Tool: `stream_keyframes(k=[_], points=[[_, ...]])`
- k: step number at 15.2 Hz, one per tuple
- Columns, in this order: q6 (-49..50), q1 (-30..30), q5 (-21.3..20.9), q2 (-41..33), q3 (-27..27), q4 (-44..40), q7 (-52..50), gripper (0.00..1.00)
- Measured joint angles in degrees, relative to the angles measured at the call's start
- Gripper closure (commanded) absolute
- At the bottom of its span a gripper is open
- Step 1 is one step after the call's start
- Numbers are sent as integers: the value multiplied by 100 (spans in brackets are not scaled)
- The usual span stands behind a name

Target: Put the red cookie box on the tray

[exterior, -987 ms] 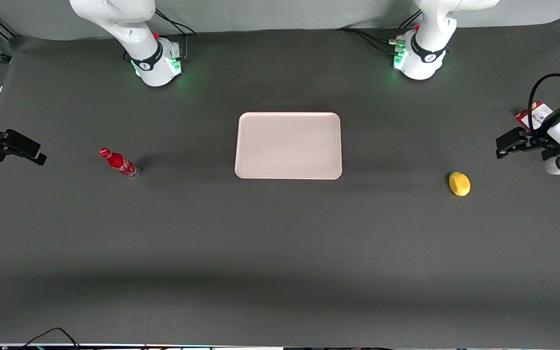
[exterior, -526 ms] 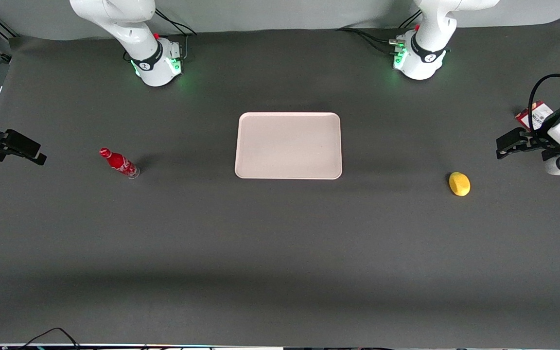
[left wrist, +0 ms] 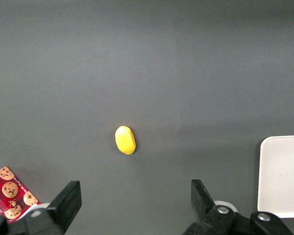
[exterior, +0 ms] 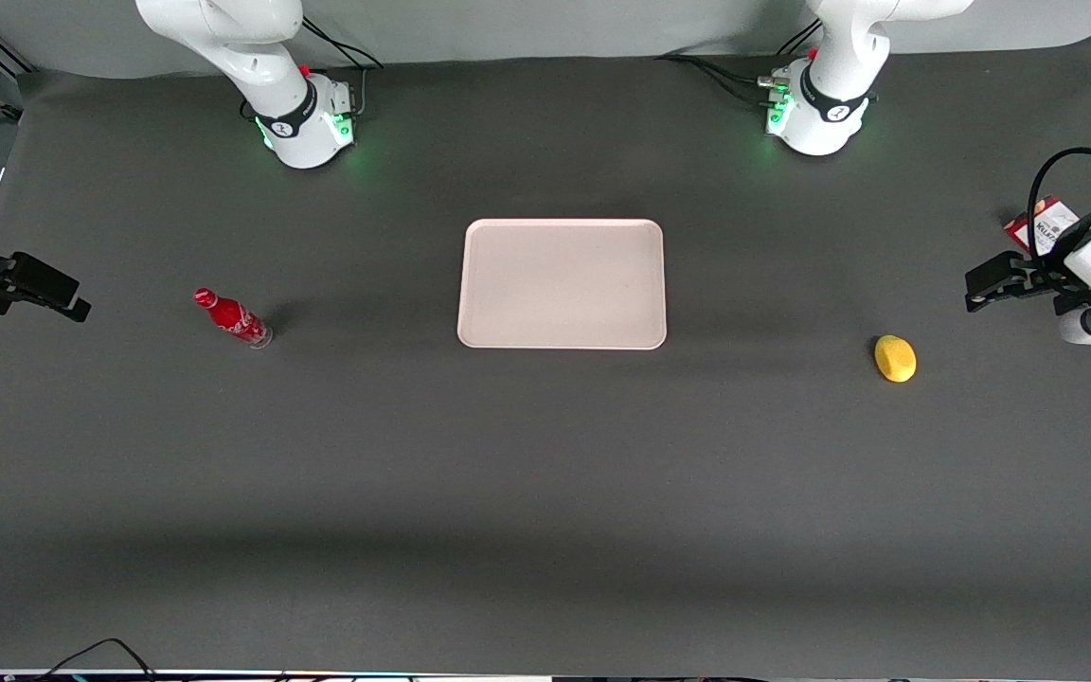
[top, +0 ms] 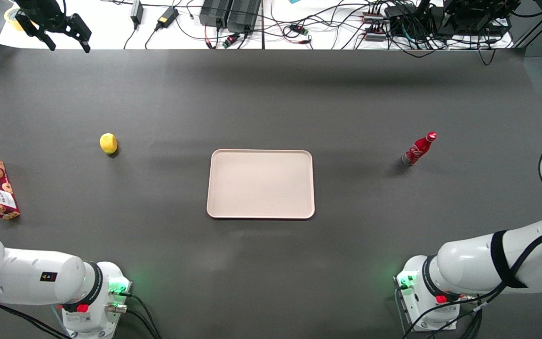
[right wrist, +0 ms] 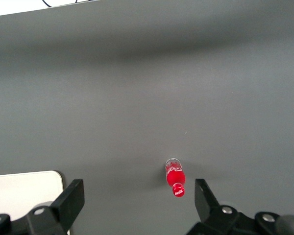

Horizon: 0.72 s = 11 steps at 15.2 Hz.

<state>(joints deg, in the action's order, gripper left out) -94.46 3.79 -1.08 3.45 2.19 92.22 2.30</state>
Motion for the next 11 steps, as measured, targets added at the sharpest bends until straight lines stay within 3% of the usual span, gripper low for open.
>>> stream_keyframes(k=[8,11], points=[[-2,5,0,67,35,0,-4,0],[30,0,-19,68,278,1,-16,0]])
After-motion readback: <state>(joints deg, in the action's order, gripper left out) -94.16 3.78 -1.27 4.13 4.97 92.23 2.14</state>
